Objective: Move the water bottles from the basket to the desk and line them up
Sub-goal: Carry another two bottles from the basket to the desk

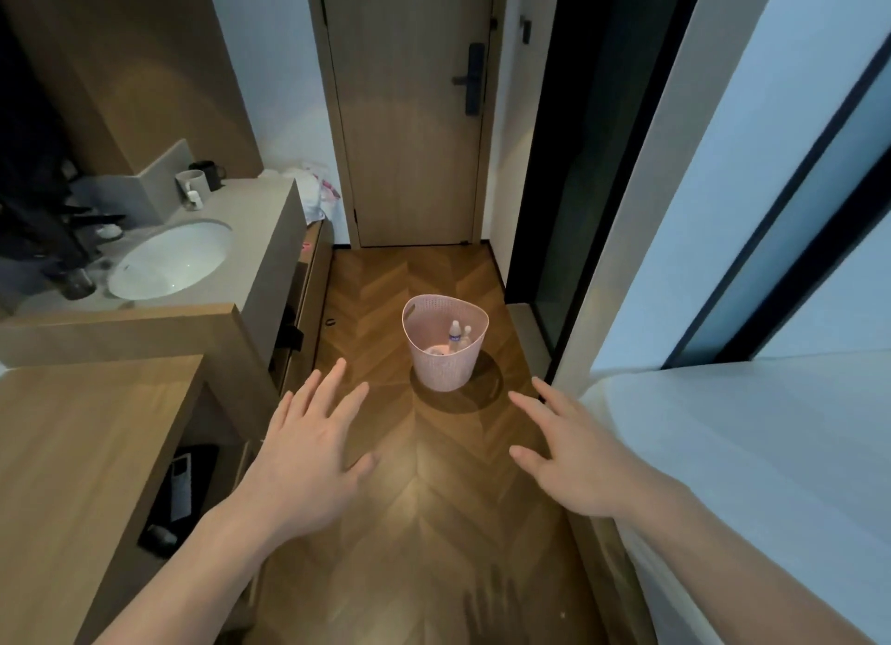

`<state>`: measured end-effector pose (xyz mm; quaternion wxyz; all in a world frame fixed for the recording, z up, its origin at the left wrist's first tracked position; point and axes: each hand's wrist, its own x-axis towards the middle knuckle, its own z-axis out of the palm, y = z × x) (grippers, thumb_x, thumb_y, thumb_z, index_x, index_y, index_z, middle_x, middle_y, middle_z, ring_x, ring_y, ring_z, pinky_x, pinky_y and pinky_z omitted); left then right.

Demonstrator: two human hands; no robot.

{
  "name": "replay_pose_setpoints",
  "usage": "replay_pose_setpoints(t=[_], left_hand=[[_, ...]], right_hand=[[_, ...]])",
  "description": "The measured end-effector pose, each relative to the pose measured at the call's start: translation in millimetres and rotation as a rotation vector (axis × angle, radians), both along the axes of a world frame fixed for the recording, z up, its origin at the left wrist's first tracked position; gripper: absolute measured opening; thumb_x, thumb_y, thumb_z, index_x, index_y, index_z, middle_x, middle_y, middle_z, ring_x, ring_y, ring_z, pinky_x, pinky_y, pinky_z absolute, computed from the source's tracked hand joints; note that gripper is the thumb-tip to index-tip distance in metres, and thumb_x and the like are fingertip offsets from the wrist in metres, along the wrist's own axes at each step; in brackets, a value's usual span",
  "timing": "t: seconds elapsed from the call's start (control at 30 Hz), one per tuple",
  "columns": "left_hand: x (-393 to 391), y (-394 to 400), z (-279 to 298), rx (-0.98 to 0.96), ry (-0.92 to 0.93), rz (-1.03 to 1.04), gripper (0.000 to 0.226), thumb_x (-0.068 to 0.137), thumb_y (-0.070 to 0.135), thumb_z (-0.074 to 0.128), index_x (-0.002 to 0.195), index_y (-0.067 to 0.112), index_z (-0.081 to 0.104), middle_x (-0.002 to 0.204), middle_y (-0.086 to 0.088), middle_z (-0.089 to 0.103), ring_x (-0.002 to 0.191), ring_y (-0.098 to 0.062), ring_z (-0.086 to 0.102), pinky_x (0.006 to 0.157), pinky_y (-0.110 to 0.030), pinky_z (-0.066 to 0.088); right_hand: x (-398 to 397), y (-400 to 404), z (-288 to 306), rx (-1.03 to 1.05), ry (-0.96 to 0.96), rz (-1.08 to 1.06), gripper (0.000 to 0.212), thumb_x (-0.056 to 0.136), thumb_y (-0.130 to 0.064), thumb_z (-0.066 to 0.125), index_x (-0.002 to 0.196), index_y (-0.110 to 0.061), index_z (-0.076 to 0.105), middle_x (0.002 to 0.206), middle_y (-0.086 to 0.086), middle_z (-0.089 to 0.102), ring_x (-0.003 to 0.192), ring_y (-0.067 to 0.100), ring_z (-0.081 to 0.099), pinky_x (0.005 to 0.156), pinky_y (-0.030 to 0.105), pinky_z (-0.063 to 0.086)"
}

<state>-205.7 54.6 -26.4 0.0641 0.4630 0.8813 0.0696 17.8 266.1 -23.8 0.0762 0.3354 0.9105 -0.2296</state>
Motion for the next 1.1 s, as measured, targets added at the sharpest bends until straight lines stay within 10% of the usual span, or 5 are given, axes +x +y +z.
replay_pose_setpoints(t=[1.1], left_hand=[[-361,406,-82,-0.234,-0.224,-0.182,0.077,0.101,0.058,0.05,0.164,0.037,0.012,0.174,0.005,-0.009,0.161,-0.024,-0.007,0.129,-0.044,0.001]], right_hand=[[-319,350,-83,-0.119,-0.082,-0.182,0.069,0.105,-0.061,0.045,0.164,-0.048,0.013,0.176,-0.017,0.0,0.164,0.026,0.007,0.128,0.05,0.024]])
